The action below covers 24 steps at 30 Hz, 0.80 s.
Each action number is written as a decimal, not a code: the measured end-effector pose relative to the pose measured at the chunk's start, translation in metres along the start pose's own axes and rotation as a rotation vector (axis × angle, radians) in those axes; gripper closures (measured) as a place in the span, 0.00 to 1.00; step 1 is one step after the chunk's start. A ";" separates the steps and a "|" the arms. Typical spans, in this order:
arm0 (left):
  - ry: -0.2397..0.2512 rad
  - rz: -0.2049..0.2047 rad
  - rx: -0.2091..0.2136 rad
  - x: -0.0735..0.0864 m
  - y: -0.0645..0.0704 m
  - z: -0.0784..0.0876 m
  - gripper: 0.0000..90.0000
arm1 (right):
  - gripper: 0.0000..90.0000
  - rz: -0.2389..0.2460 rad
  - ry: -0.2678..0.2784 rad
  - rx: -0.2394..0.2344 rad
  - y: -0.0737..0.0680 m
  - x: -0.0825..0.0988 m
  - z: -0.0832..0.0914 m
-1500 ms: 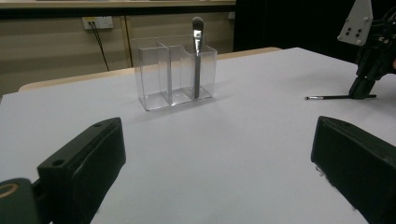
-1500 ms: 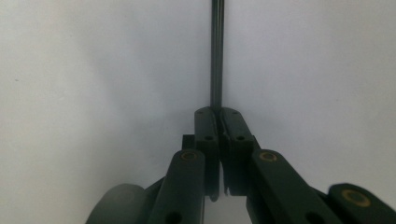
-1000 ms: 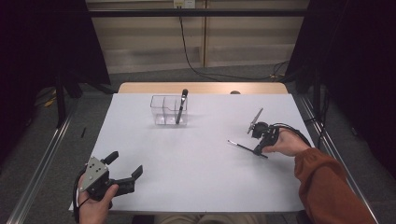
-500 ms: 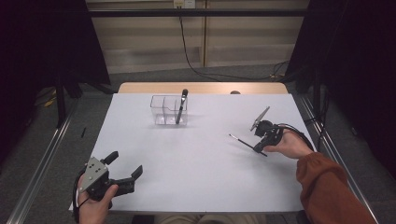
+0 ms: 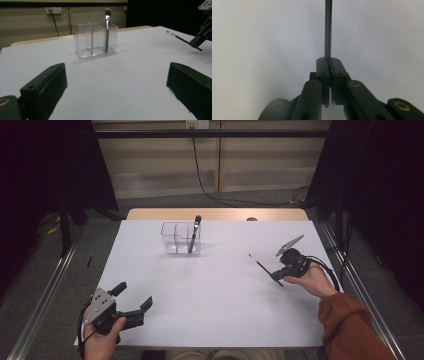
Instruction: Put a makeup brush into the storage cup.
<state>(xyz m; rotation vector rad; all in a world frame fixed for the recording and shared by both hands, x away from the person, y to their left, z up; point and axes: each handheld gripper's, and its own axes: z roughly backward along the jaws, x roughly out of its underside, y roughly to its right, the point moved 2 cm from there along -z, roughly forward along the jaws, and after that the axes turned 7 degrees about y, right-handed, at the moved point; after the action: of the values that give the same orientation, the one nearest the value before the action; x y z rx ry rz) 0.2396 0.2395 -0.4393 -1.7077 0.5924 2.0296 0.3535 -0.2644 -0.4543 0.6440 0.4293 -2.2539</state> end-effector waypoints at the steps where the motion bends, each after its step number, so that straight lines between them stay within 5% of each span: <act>1: 0.001 0.003 0.000 0.000 0.000 0.000 0.03 | 0.96 -0.004 0.019 -0.001 -0.001 0.000 0.001; 24: -0.002 -0.002 -0.007 0.000 -0.001 0.000 0.04 | 0.96 -0.052 0.308 0.007 -0.013 0.007 0.010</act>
<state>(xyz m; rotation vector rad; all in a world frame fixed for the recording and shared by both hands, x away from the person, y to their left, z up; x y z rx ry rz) 0.2395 0.2402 -0.4394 -1.7095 0.5843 2.0340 0.3366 -0.2647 -0.4482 0.9996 0.5935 -2.2108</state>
